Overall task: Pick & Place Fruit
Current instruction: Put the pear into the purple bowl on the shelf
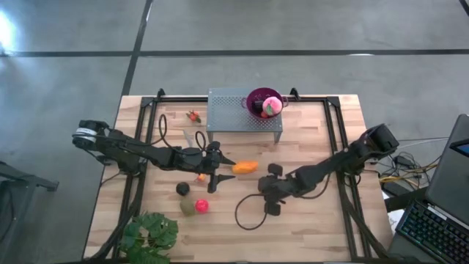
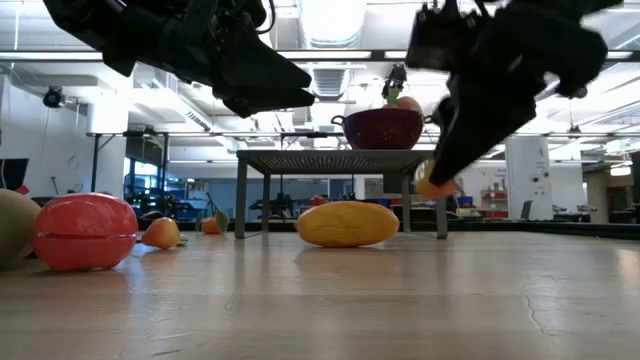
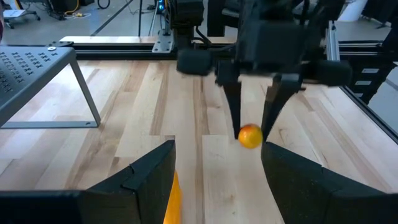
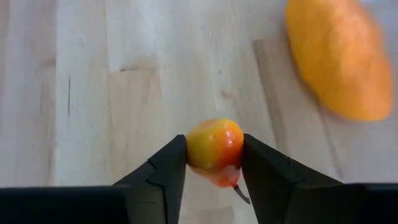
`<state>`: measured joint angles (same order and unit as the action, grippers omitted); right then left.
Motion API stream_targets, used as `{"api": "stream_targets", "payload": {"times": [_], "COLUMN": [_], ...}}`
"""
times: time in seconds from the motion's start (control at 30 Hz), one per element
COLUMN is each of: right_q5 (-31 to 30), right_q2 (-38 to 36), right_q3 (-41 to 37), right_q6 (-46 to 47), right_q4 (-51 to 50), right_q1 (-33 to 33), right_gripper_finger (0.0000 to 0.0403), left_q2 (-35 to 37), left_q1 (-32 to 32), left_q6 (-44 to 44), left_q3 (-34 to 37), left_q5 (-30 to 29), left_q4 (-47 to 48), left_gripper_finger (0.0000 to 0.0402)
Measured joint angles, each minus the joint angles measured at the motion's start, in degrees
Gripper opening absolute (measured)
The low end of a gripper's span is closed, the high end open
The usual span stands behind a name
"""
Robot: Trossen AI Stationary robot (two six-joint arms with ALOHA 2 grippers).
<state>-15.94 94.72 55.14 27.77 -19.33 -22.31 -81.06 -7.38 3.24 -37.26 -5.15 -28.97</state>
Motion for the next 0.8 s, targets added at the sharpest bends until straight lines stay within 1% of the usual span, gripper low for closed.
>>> {"api": "stream_targets", "payload": {"times": [0.13, 0.27, 0.37, 0.47, 0.67, 0.8], "right_q5": [-0.5, -0.7, -2.1, -2.5, -2.7, -2.6], "right_q2": [-0.7, -1.0, -1.0, -1.0, -1.0, -1.0], "right_q3": [5.7, 12.1, 17.0, 21.7, 30.8, 36.3], "right_q6": [-3.3, -6.8, -8.9, -11.4, -16.0, -18.5], "right_q4": [-6.9, -13.7, -19.0, -23.4, -30.6, -33.7], "right_q1": [0.8, 2.5, 4.1, 6.3, 11.7, 16.0], "right_gripper_finger": [0.0128, 0.0141, 0.0147, 0.0146, 0.0129, 0.0134], "left_q2": [0.0, 0.0, 0.0, 0.0, 0.0, 0.0], "left_q1": [0.0, 0.0, 0.0, 0.0, 0.0, 0.0], "left_q6": [0.0, 0.0, 0.0, 0.0, 0.0, 0.0], "left_q3": [0.0, 0.0, 0.0, 0.0, 0.0, 0.0], "left_q5": [0.0, 0.0, 0.0, 0.0, 0.0, 0.0], "left_q4": [-0.1, -0.1, -0.1, -0.1, -0.1, -0.1], "left_gripper_finger": [0.0243, 0.0243, 0.0243, 0.0243, 0.0243, 0.0243]}}
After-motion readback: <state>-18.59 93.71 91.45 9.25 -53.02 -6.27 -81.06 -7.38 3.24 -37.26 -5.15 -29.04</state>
